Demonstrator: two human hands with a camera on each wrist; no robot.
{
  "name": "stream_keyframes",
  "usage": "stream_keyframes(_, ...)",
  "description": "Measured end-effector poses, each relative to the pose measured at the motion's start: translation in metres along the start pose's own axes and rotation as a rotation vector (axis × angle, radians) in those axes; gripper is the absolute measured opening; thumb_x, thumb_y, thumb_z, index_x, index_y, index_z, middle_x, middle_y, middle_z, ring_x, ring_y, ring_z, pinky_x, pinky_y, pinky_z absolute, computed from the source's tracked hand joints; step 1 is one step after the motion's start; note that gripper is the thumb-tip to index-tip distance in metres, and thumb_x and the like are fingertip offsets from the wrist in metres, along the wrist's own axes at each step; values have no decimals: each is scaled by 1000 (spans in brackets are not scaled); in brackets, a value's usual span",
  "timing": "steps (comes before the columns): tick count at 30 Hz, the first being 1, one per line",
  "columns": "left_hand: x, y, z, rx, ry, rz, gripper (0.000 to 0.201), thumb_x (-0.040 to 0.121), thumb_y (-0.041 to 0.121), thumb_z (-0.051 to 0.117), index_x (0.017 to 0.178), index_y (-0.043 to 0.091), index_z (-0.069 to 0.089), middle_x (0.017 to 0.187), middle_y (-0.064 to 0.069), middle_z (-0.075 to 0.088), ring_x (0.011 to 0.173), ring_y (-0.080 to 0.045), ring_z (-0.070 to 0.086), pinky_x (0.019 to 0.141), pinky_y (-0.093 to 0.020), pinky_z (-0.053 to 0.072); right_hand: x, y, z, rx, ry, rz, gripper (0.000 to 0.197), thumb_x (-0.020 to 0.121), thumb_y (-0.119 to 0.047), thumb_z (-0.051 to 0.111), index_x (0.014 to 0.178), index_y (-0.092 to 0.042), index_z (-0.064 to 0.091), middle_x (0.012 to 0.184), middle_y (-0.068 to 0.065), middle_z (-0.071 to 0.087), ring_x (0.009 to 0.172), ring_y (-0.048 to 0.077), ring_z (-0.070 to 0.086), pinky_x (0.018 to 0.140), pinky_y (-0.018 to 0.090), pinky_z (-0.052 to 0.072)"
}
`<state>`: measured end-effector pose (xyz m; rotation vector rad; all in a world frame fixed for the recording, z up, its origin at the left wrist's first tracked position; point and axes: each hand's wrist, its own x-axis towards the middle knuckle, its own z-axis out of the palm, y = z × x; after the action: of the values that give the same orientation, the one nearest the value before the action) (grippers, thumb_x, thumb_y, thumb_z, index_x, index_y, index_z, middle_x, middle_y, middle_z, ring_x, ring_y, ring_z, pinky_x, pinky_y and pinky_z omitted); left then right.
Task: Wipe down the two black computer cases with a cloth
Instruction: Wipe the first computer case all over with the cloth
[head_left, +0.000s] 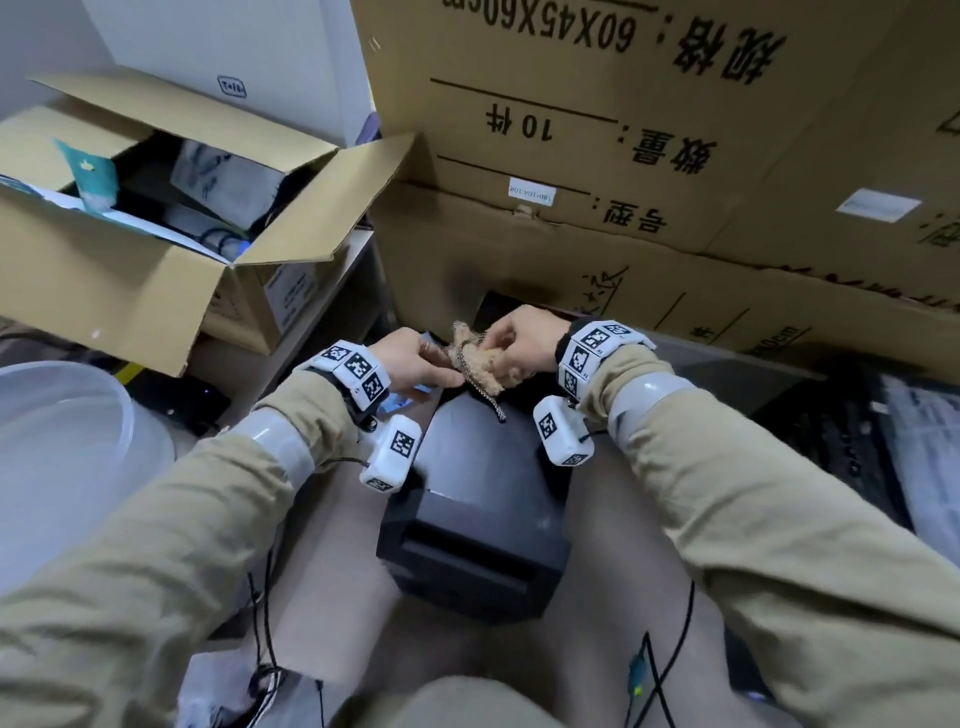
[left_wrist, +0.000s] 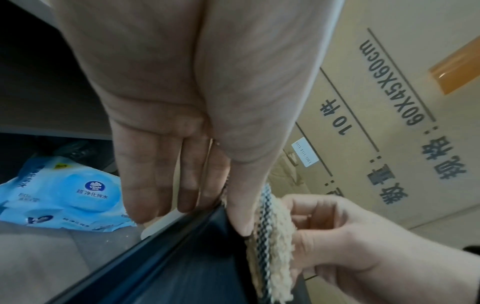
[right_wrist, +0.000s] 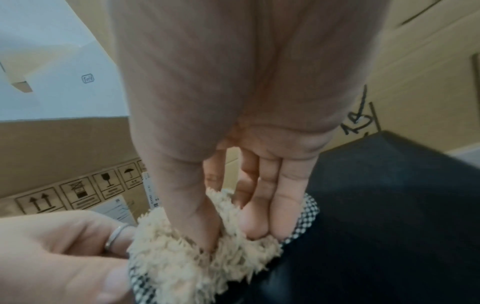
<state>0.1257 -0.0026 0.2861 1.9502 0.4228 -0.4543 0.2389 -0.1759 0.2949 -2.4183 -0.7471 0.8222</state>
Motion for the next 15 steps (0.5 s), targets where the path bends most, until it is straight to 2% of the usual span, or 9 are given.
stream_keyframes(2,-7,6,0,-19,43,48,28,83,25,80,106,13,69,94,-2,71,83,-13,64,75,-27,57,-15,2,0,49,44,21,20,81,-5,73,96,-18,72,69,-3,67,61,17,60,75,40,61)
stream_keyframes(4,-15,13,0,-63,73,114,37,83,26,80,114,13,66,100,-1,72,87,-10,65,70,-21,54,-35,1,-1,124,124,0,20,83,-4,70,95,-19,73,60,-6,65,58,16,57,68,36,58)
stream_keyframes(5,-15,14,-1,-73,72,136,40,82,27,81,116,13,67,105,-3,73,90,-10,66,69,-20,54,-43,1,-3,138,145,-7,20,83,-4,70,95,-19,74,61,-4,65,59,16,57,67,35,56)
stream_keyframes(7,-20,15,3,-23,17,156,42,80,31,82,117,16,68,109,-2,74,98,-11,66,76,-26,56,-65,1,-2,117,105,15,20,80,-5,74,95,-17,75,72,4,70,64,18,62,69,36,60)
stream_keyframes(9,-26,14,12,38,-19,158,44,79,33,83,118,18,68,110,0,72,101,-11,64,84,-32,56,-87,8,5,132,-13,83,25,75,-9,83,98,-15,74,76,11,70,65,20,64,67,35,61)
stream_keyframes(10,-28,12,16,48,-10,166,45,78,33,83,118,18,68,109,1,71,99,-10,63,83,-31,55,-99,13,12,159,-59,117,29,73,-13,88,99,-15,73,75,11,70,64,21,65,63,33,61)
stream_keyframes(12,-34,8,22,46,23,187,43,79,33,83,117,18,69,107,2,71,93,-7,63,78,-27,52,-120,20,30,215,-63,130,33,73,-21,90,100,-13,73,66,4,69,61,20,66,56,30,58)
stream_keyframes(15,-50,5,23,67,23,175,35,82,35,79,113,21,71,106,4,71,97,-9,64,85,-28,53,-133,24,44,264,-42,90,29,77,-23,87,94,-4,74,62,5,66,58,19,63,54,28,56)
